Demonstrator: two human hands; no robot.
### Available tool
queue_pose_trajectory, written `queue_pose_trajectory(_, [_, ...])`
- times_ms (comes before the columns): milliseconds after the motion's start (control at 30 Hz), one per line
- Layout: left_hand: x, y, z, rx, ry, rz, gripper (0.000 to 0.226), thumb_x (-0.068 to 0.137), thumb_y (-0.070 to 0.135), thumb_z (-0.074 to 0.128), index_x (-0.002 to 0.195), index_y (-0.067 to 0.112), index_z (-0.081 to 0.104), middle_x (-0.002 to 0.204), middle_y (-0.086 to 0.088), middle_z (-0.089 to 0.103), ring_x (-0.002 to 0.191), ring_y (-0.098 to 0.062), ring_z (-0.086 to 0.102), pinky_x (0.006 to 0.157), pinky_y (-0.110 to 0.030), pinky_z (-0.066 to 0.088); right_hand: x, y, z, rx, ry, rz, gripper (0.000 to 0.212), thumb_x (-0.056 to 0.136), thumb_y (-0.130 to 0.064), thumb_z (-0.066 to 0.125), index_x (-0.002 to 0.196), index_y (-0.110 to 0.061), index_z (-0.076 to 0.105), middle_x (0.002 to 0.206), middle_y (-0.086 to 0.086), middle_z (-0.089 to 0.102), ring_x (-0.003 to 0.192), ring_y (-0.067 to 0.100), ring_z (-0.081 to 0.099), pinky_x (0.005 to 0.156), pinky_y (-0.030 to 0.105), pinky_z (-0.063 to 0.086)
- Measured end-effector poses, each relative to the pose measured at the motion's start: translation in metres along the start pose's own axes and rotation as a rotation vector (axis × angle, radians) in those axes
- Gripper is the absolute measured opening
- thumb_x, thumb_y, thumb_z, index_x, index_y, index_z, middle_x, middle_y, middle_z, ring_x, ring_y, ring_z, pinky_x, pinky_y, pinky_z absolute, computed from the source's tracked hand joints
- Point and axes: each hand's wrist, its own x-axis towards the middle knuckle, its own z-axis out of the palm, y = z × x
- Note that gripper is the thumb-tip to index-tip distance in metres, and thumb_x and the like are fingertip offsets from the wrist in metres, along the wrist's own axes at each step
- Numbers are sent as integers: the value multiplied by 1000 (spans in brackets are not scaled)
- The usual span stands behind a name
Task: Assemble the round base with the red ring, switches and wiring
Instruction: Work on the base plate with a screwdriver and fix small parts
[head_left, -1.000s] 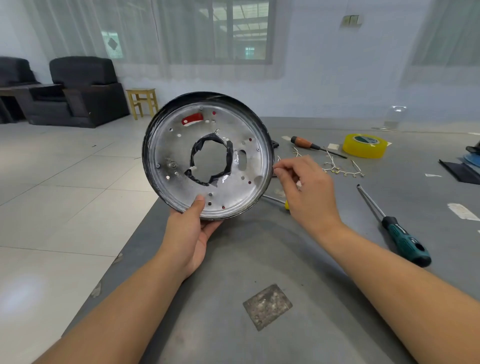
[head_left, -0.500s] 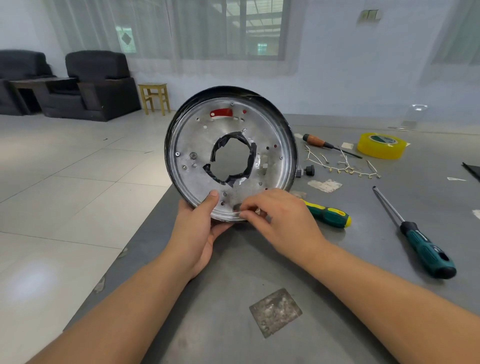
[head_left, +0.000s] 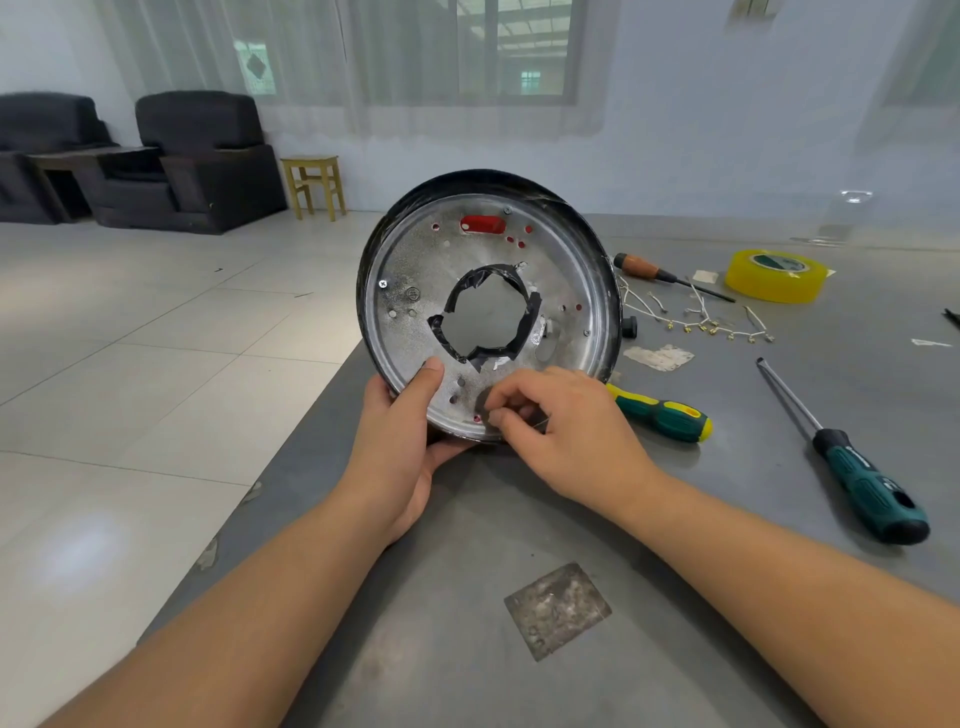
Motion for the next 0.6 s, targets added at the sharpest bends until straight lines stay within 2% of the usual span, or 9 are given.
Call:
queue_pose_trajectory(133, [0, 0, 0, 2, -3, 0, 33, 106, 22, 61, 139, 17, 55, 127, -12, 74, 114, -33, 74, 89, -58, 62, 0, 0, -1, -27, -23, 7, 7, 90, -23, 73, 95, -28, 74, 88, -14, 69, 89, 9, 58, 92, 39, 43])
queue_pose_trajectory(300, [0, 0, 0, 3, -17, 20, 31, 106, 21, 61, 136, 18, 56, 124, -10, 76, 111, -32, 75, 79, -49, 65, 1, -2, -2, -16, -42, 66, 7, 89, -32, 75, 90, -39, 74, 96, -20, 65, 105, 7, 53, 100, 43, 31])
queue_pose_trajectory(400, [-1, -1, -1, 8, -27, 27, 26, 106, 21, 62, 131, 21, 56, 121, -8, 77, 108, -31, 76, 76, -47, 65, 3, -3, -1, -10, -62, 126, 5, 88, -38, 76, 88, -43, 76, 95, -22, 62, 109, 7, 46, 97, 40, 25])
queue_pose_trajectory(600, [-1, -1, 0, 10, -26, 39, 27, 106, 21, 61, 133, 21, 55, 122, -8, 77, 106, -32, 77, 75, -47, 65, 6, -5, 0, 9, -86, 186, 3, 86, -44, 77, 86, -46, 76, 94, -23, 61, 108, 5, 42, 94, 40, 24])
